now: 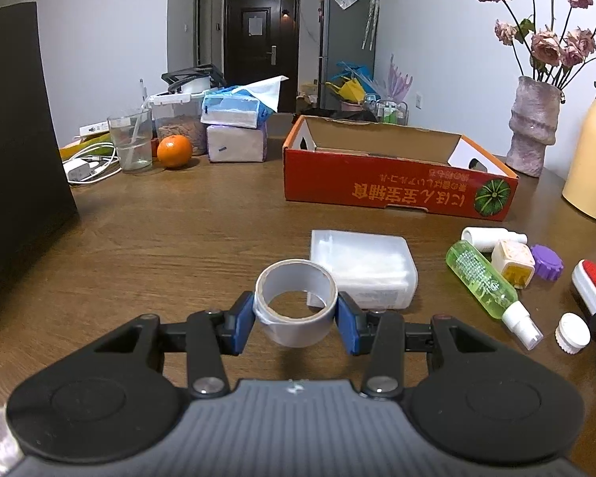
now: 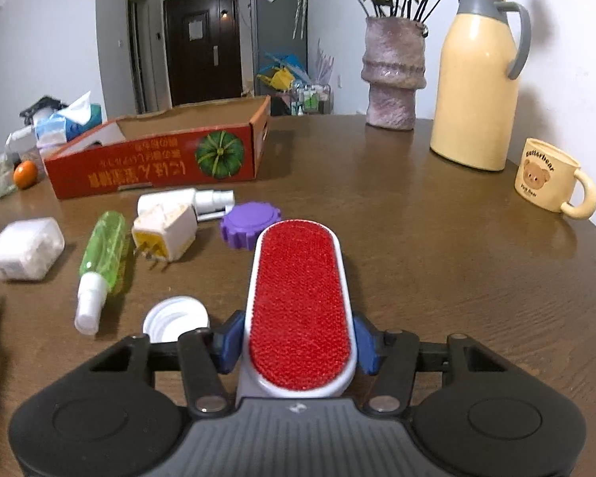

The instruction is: Organize rigid objects

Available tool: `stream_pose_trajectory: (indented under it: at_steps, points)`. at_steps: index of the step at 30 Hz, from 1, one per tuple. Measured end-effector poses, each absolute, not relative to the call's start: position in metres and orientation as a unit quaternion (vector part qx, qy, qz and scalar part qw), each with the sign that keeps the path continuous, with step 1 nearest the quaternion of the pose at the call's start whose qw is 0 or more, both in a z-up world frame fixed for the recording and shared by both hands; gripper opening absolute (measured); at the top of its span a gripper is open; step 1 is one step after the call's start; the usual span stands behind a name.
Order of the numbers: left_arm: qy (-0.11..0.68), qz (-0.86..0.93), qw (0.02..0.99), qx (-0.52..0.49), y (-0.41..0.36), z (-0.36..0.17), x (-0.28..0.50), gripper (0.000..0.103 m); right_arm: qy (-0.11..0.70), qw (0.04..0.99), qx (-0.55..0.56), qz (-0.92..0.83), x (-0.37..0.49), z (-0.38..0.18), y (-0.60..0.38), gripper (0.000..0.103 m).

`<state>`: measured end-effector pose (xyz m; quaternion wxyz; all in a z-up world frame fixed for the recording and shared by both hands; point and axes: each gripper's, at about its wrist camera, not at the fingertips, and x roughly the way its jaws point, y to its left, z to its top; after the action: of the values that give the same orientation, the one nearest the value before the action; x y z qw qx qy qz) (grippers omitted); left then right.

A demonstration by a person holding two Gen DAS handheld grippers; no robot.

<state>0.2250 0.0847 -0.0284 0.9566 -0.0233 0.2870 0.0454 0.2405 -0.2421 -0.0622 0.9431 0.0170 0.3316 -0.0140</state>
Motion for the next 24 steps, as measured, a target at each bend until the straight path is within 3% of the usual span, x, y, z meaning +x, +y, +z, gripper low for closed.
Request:
stream_pose_trajectory:
  at_steps: [24]
  points:
    - [0.252,0.026,0.967,-0.006,0.067,0.007,0.257,0.044,0.273,0.96,0.029,0.051,0.274,-0.019,-0.216,0.055]
